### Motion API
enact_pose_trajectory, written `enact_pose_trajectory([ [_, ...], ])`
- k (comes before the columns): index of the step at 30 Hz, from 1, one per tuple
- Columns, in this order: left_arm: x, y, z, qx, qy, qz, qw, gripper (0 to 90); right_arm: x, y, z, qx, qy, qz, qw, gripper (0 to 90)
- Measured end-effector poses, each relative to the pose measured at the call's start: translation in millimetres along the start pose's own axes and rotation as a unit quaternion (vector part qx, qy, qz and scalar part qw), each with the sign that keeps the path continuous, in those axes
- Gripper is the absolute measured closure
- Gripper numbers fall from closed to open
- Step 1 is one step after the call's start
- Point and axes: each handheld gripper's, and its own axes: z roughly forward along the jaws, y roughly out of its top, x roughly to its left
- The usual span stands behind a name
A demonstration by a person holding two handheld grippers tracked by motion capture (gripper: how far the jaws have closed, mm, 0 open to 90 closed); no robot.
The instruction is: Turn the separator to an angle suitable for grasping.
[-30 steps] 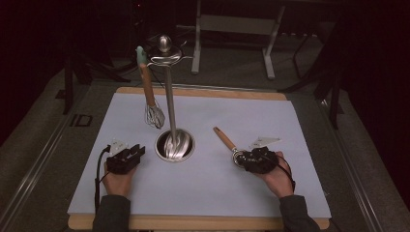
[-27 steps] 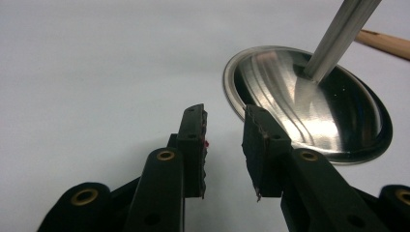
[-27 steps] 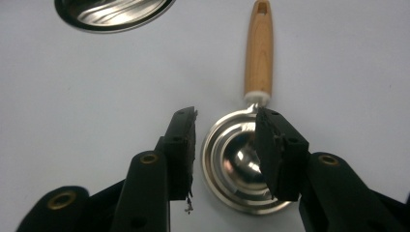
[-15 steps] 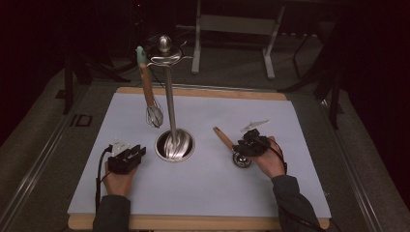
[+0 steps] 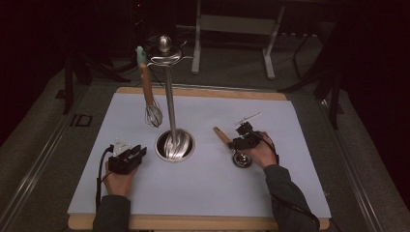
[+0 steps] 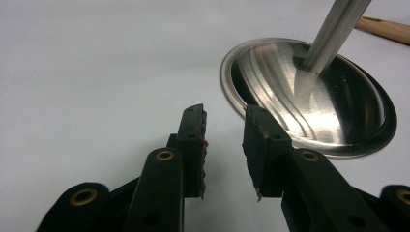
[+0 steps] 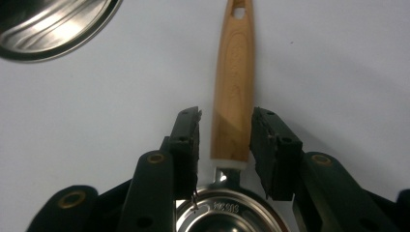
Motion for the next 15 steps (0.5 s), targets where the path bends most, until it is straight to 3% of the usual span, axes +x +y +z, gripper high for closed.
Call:
enact_pose_trajectory([
  [7,-0.8,0.4,1.1,0.006,0.002,0.004,1.0000,69.0,-2.9,3.6,5.3,0.025,-0.002,0.007,0.9997,69.9],
  [15,-1.9,0.8,2.0,0.011,0.004,0.010,0.9999,68.8,-0.4,8.0,6.8,0.049,0.007,0.015,0.9987,70.2],
])
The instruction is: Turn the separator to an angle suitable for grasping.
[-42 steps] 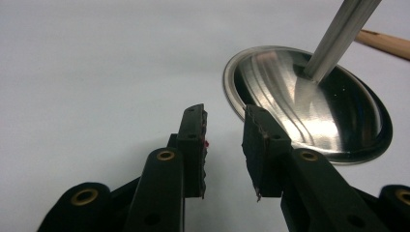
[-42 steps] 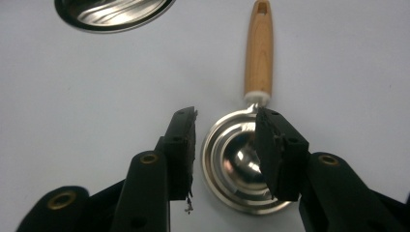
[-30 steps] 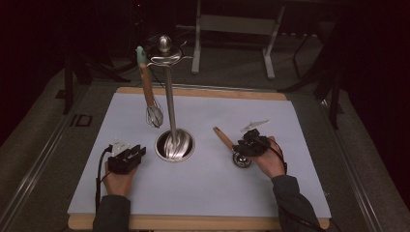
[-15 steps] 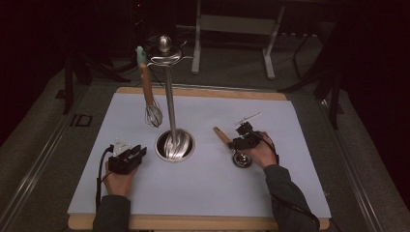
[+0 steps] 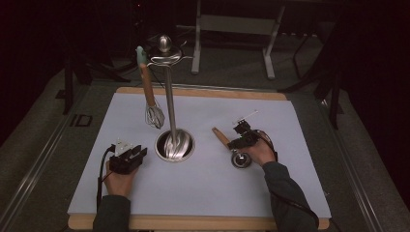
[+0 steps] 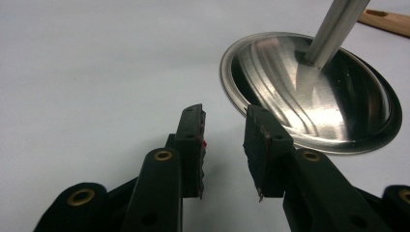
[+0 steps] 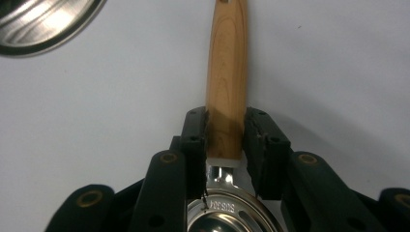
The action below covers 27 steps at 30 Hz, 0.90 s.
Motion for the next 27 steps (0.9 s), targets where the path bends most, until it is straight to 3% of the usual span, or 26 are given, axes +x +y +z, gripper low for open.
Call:
enact_pose_trajectory([
  [4,-0.1,0.1,0.1,0.001,0.000,0.001,1.0000,68.8,0.3,3.7,6.8,0.027,0.008,-0.003,0.9996,69.9],
  [10,-0.6,0.2,0.5,0.003,0.001,0.003,1.0000,68.8,-3.8,10.8,11.9,0.049,0.025,0.012,0.9984,69.7],
  [17,-1.2,0.3,0.8,0.004,0.002,0.004,1.0000,68.8,3.1,17.9,15.3,0.077,0.008,0.007,0.9970,69.9],
  [27,-0.9,0.5,1.3,0.005,0.000,0.003,1.0000,68.8,2.8,21.3,14.8,0.092,0.011,0.012,0.9957,70.6],
])
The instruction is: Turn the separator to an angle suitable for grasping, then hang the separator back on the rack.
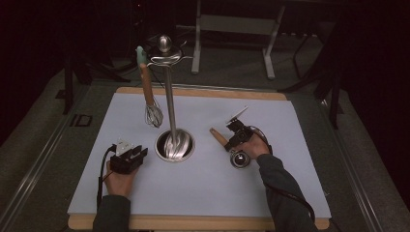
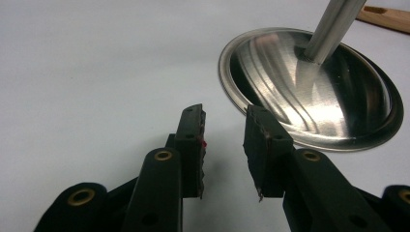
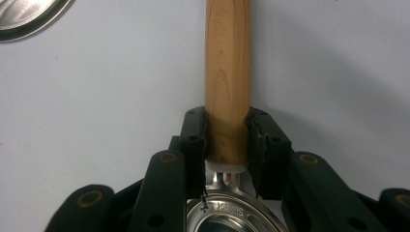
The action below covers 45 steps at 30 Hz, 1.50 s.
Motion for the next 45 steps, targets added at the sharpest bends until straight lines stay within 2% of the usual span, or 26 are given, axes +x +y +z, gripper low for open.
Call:
enact_pose_trajectory([
  [19,0.0,0.1,0.1,0.001,-0.001,0.000,1.0000,69.4,2.2,-4.1,-3.6,-0.018,-0.004,0.001,0.9998,71.1],
  [29,-0.2,0.0,-0.1,-0.001,-0.002,0.001,1.0000,69.6,3.9,-9.2,-14.6,-0.043,0.003,0.003,0.9990,71.2],
  [34,0.3,-0.4,-1.0,-0.005,-0.002,0.000,1.0000,69.7,5.1,-13.1,-23.1,-0.068,0.013,0.003,0.9976,71.2],
  [39,0.3,-0.5,-1.2,-0.006,-0.003,-0.001,1.0000,69.7,14.1,-16.3,-28.2,-0.084,0.013,-0.016,0.9962,71.2],
  [45,0.6,-0.7,-1.6,-0.008,-0.004,-0.002,1.0000,69.6,29.6,-19.4,-36.1,-0.115,0.026,-0.041,0.9921,71.2],
])
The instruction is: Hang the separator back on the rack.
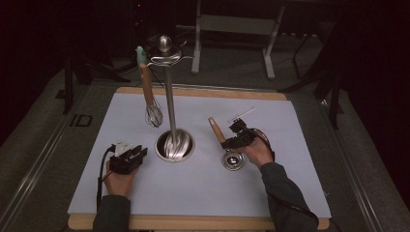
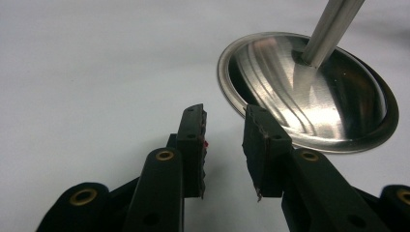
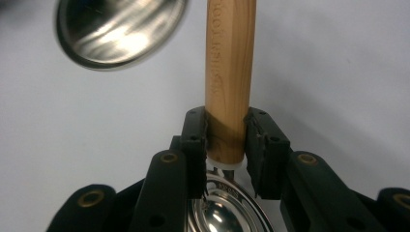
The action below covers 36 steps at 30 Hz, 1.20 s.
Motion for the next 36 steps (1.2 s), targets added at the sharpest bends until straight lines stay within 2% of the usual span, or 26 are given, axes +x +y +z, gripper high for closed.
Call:
enact_pose_trajectory([
  [8,0.2,0.0,-0.1,0.000,0.000,0.000,1.0000,69.6,19.7,2.9,-13.0,-0.040,0.006,-0.037,0.9985,71.3],
  [12,0.1,0.0,-0.2,0.000,0.000,0.000,1.0000,69.6,24.3,3.6,-19.2,-0.054,0.009,-0.042,0.9976,71.3],
  [13,0.0,0.0,-0.1,-0.001,0.000,-0.001,1.0000,69.6,28.0,4.2,-24.3,-0.065,0.011,-0.049,0.9966,71.3],
  [18,-0.1,0.0,-0.1,-0.001,0.000,-0.002,1.0000,69.6,32.7,4.8,-28.2,-0.073,0.016,-0.055,0.9957,71.3],
  [22,-0.1,0.0,-0.1,-0.001,0.001,-0.001,1.0000,69.6,40.9,5.8,-32.9,-0.088,0.021,-0.066,0.9937,71.3],
  [36,-0.1,0.0,-0.1,-0.001,0.001,0.000,1.0000,69.5,54.6,7.7,-41.9,-0.123,0.037,-0.077,0.9888,71.3],
])
